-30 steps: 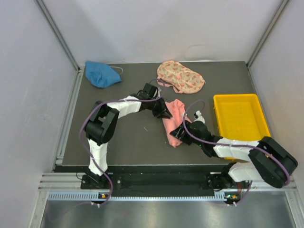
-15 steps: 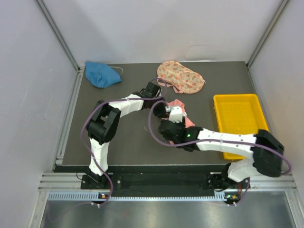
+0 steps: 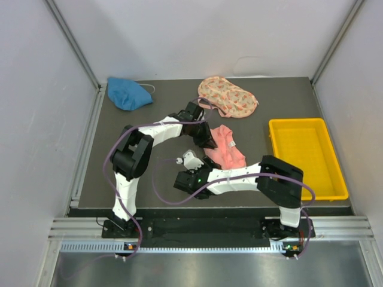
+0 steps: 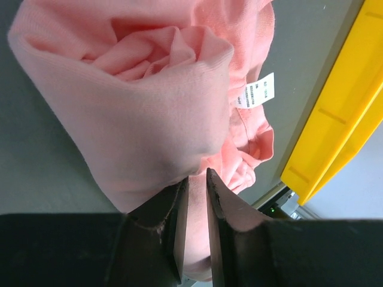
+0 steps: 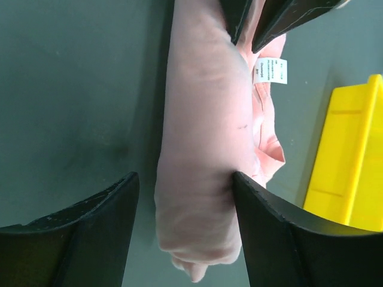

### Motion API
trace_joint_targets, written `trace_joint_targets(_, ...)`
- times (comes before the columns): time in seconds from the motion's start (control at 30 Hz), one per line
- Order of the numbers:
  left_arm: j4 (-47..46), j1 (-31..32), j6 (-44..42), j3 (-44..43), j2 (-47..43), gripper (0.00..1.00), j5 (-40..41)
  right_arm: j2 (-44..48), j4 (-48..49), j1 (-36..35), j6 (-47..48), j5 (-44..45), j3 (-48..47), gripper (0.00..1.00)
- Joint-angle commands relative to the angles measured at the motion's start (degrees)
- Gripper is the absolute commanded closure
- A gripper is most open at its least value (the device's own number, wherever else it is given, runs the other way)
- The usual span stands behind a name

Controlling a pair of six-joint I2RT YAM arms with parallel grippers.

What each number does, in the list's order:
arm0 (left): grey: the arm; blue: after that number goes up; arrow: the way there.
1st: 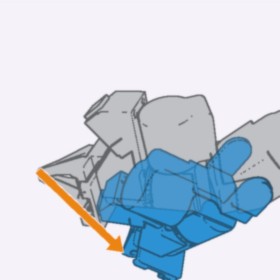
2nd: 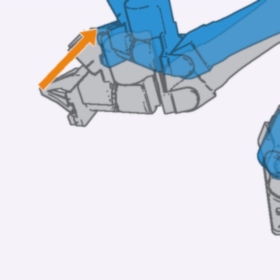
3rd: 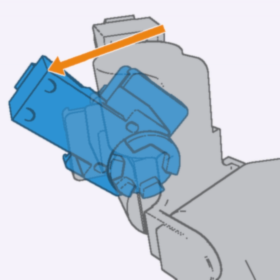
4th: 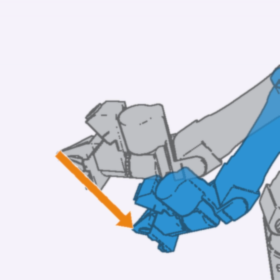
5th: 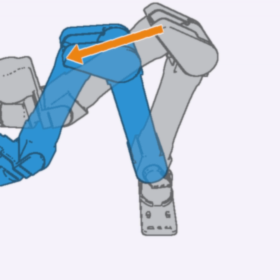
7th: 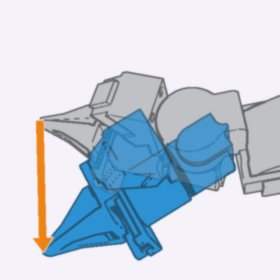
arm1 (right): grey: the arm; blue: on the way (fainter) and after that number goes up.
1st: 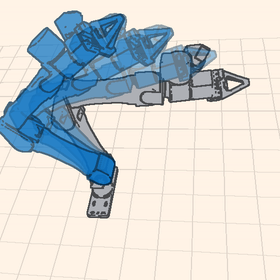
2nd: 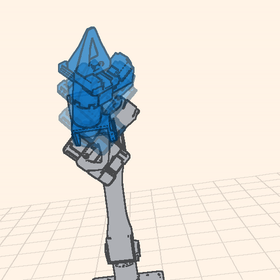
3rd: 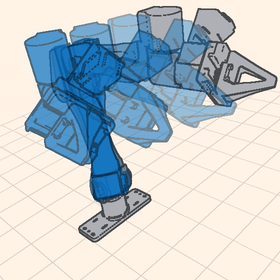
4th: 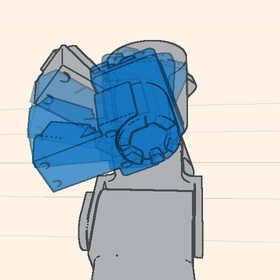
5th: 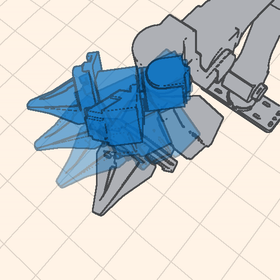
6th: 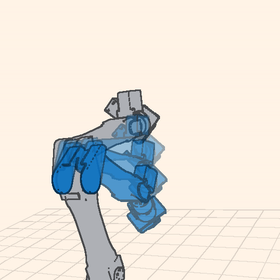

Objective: Roll the t-shirts
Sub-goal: Roll the T-shirt to the center of the board.

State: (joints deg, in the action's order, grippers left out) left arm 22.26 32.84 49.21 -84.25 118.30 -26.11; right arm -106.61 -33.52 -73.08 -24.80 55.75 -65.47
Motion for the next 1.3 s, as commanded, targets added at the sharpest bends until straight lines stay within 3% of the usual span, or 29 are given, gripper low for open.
trace_joint_targets(0.0,2.4,-0.1,-2.6,-1.1,1.9,0.75,3.3,-3.1,-6.4,-0.4,-1.4,3.3,-2.1,0.36)
trace_joint_targets(0.2,2.8,-0.1,-3.2,-1.8,2.0,0.71,3.1,-5.1,-7.8,-0.2,-6.5,1.4,-0.2,0.36)
trace_joint_targets(0.3,2.9,-0.1,-3.9,-2.1,1.5,0.62,3.0,-4.0,-6.0,0.6,-8.4,-1.1,2.1,0.37)
trace_joint_targets(0.63,3.0,-1.1,-5.0,-3.9,-0.2,0.53,1.7,14.7,15.1,9.7,-11.6,-18.8,18.3,0.48)
trace_joint_targets(0.87,4.0,-2.3,-5.5,-3.7,-3.9,0.51,2.1,29.1,36.4,21.6,-15.7,-43.6,35.3,0.49)
trace_joint_targets(1.27,0.5,-3.1,-4.7,5.2,-12.5,0.53,1.1,29.4,56.5,29.4,-26.9,-63.1,45.2,0.51)
